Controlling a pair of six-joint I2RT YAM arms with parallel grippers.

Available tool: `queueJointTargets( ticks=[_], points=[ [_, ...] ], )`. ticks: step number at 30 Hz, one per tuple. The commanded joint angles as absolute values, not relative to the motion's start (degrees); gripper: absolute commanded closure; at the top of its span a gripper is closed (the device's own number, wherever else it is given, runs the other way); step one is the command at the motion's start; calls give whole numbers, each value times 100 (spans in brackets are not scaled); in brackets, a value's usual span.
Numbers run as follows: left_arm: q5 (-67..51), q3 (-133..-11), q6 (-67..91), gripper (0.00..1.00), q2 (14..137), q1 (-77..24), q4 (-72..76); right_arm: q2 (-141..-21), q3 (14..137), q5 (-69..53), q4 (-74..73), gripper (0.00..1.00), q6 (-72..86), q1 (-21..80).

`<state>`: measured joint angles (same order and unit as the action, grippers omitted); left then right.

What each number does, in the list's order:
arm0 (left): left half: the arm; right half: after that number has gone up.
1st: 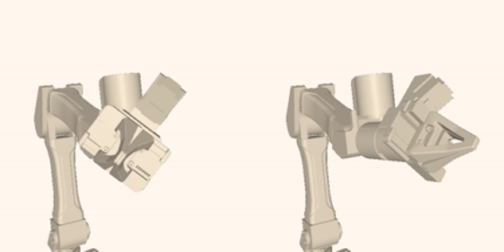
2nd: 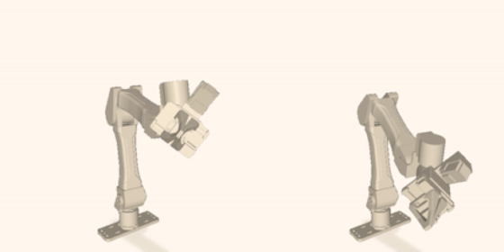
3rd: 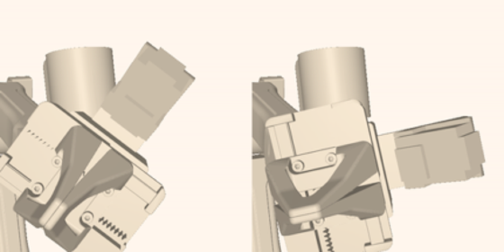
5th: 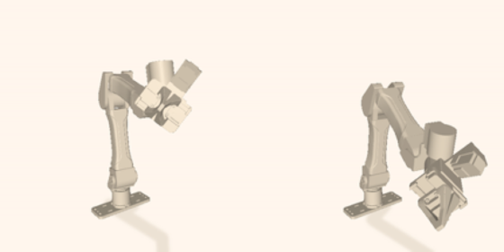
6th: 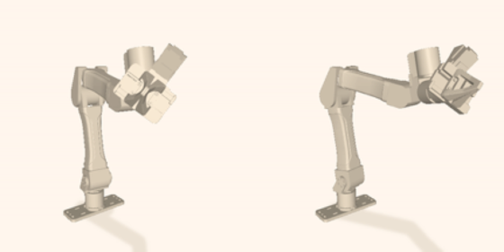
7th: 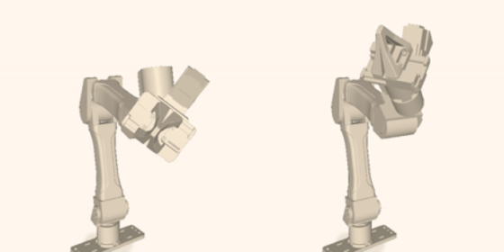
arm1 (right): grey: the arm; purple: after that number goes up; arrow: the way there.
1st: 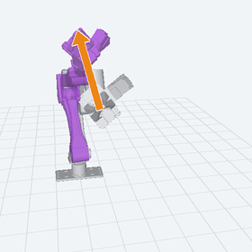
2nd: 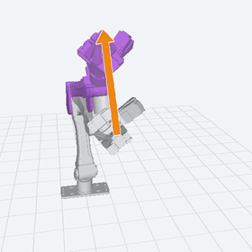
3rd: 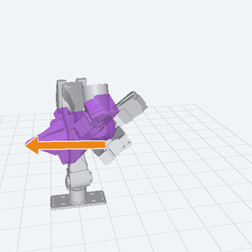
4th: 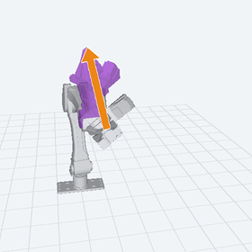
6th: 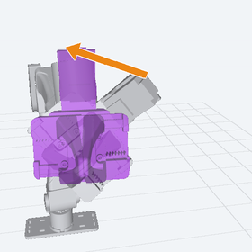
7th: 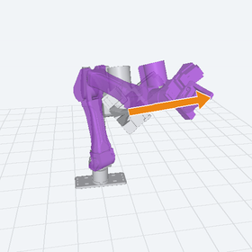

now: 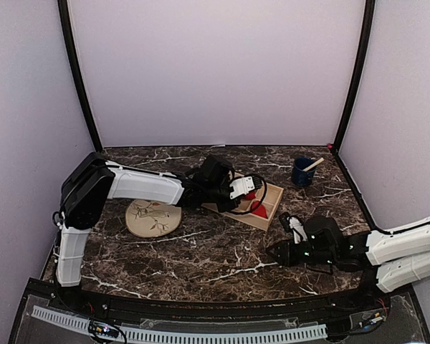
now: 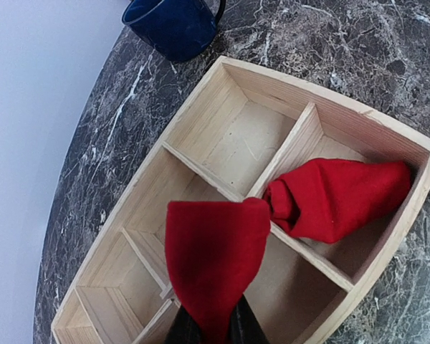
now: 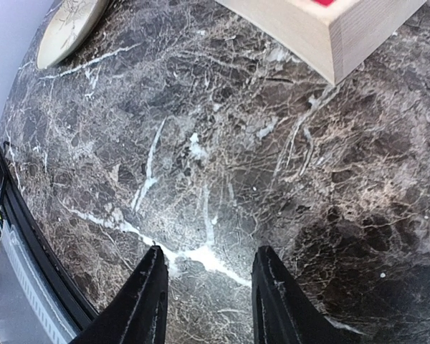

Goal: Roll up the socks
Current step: Move the bin to the center of the board.

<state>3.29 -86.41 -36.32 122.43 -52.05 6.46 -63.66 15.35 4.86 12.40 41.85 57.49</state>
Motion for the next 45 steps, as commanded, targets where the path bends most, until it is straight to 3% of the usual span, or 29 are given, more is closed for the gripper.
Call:
queueJointTargets(
  ticks=[1, 10, 22, 45],
  points=[
    [401, -9028, -3585, 96, 12441, -5258, 141, -6151, 1793, 739, 1012, 63, 4050, 5695],
    [564, -9698, -3277, 96, 12841, -5266, -539, -6207, 2265, 1531, 547, 63, 3560, 5682],
    [574, -10273, -2348, 96, 13106, -5265, -1804, -7169, 3124, 2253, 681, 62, 2637, 5170],
    [-256, -11252, -1625, 96, 13378, -5265, -3971, -8514, 4285, 2076, 860, 61, 1953, 4252]
  ],
)
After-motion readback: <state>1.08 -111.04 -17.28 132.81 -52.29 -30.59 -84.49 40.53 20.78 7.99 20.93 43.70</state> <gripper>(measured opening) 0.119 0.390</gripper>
